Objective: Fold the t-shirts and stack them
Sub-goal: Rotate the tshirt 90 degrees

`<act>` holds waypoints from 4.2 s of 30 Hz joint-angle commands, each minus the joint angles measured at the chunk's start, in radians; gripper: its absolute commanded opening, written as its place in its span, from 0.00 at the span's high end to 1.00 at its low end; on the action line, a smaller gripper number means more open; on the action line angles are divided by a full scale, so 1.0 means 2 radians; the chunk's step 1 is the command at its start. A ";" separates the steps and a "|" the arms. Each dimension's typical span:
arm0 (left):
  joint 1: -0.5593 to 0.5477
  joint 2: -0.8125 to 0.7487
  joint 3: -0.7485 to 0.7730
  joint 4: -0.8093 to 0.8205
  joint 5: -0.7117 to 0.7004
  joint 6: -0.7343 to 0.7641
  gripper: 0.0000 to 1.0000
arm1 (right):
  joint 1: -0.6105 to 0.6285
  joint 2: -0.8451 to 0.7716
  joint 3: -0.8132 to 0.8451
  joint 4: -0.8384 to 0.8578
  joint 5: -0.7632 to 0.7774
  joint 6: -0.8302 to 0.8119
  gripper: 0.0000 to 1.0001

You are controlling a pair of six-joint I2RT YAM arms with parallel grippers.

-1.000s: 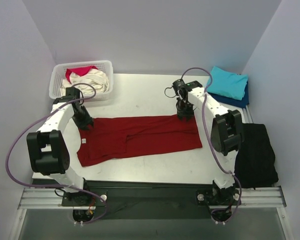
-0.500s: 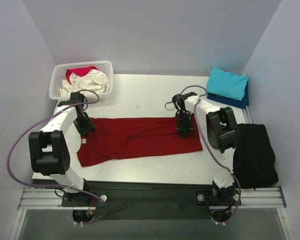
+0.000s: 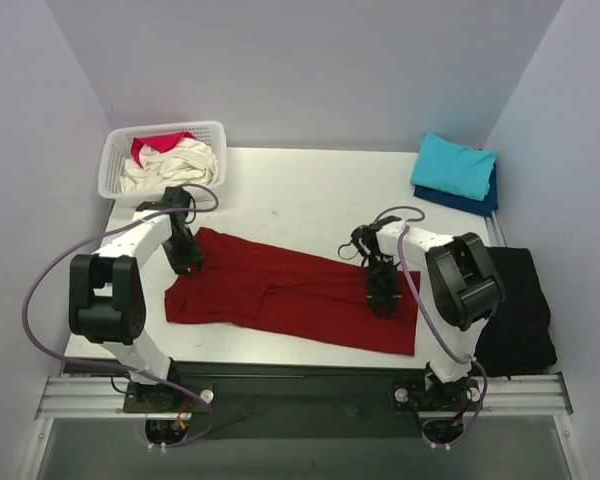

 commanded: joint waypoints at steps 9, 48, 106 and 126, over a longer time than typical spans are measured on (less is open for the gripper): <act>-0.094 0.132 0.067 0.042 -0.049 -0.037 0.63 | 0.101 -0.066 -0.072 -0.022 -0.010 0.077 0.76; -0.161 0.507 0.586 0.415 0.301 -0.052 0.42 | 0.144 -0.203 -0.011 -0.072 0.111 0.074 0.72; -0.118 -0.006 0.160 0.151 0.166 0.069 0.39 | 0.251 -0.072 0.151 0.015 0.213 0.028 0.66; -0.148 -0.308 -0.205 0.123 0.250 0.040 0.17 | 0.237 -0.303 -0.141 0.044 0.136 0.141 0.32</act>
